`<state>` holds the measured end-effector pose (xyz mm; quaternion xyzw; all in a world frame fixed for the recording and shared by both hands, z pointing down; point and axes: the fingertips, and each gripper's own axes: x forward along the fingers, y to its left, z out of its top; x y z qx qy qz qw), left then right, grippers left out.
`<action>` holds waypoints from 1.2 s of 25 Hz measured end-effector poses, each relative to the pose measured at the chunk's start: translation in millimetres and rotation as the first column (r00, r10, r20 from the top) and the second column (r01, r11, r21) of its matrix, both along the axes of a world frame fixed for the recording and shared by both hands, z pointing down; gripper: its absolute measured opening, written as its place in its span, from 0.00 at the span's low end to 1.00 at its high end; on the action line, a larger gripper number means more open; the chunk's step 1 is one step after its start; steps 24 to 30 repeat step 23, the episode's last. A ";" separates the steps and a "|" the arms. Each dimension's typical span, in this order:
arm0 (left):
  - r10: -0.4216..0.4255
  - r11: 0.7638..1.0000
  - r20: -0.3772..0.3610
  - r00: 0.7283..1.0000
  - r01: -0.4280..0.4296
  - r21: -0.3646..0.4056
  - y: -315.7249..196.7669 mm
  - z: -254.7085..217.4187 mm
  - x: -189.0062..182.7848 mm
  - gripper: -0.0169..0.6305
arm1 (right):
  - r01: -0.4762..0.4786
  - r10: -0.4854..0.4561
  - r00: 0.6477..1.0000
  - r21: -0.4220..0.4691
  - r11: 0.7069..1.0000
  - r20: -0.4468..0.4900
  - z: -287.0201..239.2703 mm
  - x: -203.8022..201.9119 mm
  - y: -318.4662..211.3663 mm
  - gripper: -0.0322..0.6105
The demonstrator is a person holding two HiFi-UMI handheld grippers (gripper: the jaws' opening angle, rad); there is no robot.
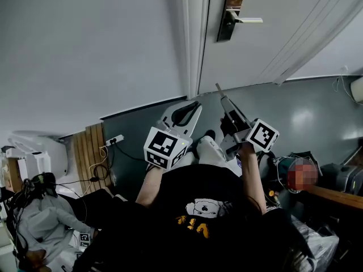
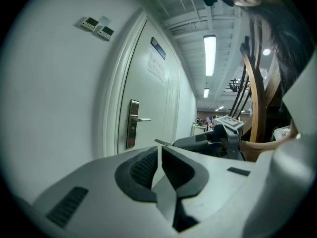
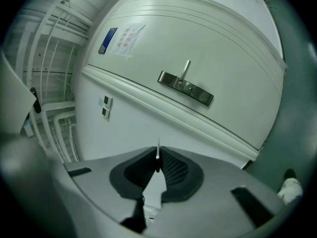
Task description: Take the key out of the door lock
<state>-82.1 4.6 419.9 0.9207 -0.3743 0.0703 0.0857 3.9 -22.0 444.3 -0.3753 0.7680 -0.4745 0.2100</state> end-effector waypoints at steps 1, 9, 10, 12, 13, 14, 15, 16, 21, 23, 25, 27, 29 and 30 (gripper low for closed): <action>0.000 1.000 -0.002 1.000 0.000 0.008 5.3 -2.9 -1.7 0.07 | 0.001 -0.001 1.000 0.006 1.000 -0.001 -2.9 -2.1 5.4 0.08; 0.001 1.000 -0.001 1.000 -0.001 -0.009 -20.7 7.1 7.6 0.07 | 0.009 -0.009 1.000 0.003 1.000 -0.029 8.0 6.3 -20.9 0.08; 0.002 1.000 -0.002 1.000 -0.002 -0.004 -16.7 5.0 6.4 0.07 | 0.008 -0.008 1.000 0.007 1.000 -0.029 5.7 5.1 -17.1 0.08; 0.002 1.000 -0.001 1.000 -0.002 -0.001 -14.3 2.8 4.6 0.07 | 0.008 -0.008 1.000 0.009 1.000 -0.024 3.2 3.1 -14.7 0.08; 0.001 1.000 -0.001 1.000 -0.001 -0.002 -13.4 2.3 3.7 0.07 | 0.009 -0.009 1.000 0.010 1.000 -0.024 2.7 2.1 -13.8 0.08; 0.000 1.000 -0.001 1.000 0.000 0.000 -10.3 1.3 2.3 0.07 | 0.011 -0.011 1.000 0.014 1.000 -0.026 1.5 0.7 -10.8 0.08; -0.001 1.000 -0.001 1.000 0.001 0.005 -5.3 -0.4 0.8 0.07 | 0.014 -0.013 0.999 0.020 1.000 -0.030 -0.4 -0.9 -5.9 0.08; -0.001 1.000 -0.001 1.000 0.002 0.011 -0.1 -2.4 -0.5 0.07 | 0.014 -0.013 0.999 0.024 1.000 -0.034 -1.8 -1.9 -0.8 0.08; 0.001 1.000 -0.002 1.000 -0.001 0.019 7.0 -5.5 1.4 0.07 | 0.013 -0.012 0.999 0.023 1.000 -0.035 -2.7 -0.6 6.6 0.08; 0.001 1.000 -0.002 1.000 -0.001 0.018 6.1 -5.7 2.4 0.07 | 0.014 -0.013 0.999 0.021 1.000 -0.030 -2.4 -0.2 5.9 0.08; 0.001 1.000 -0.002 1.000 -0.001 0.018 6.1 -5.7 2.4 0.07 | 0.014 -0.013 0.999 0.021 1.000 -0.030 -2.4 -0.2 5.9 0.08; 0.001 1.000 -0.002 1.000 -0.001 0.018 6.1 -5.7 2.4 0.07 | 0.014 -0.013 0.999 0.021 1.000 -0.030 -2.4 -0.2 5.9 0.08; 0.001 1.000 -0.002 1.000 -0.001 0.018 6.1 -5.7 2.4 0.07 | 0.014 -0.013 0.999 0.021 1.000 -0.030 -2.4 -0.2 5.9 0.08; 0.001 1.000 -0.002 1.000 -0.001 0.018 6.1 -5.7 2.4 0.07 | 0.014 -0.013 0.999 0.021 1.000 -0.030 -2.4 -0.2 5.9 0.08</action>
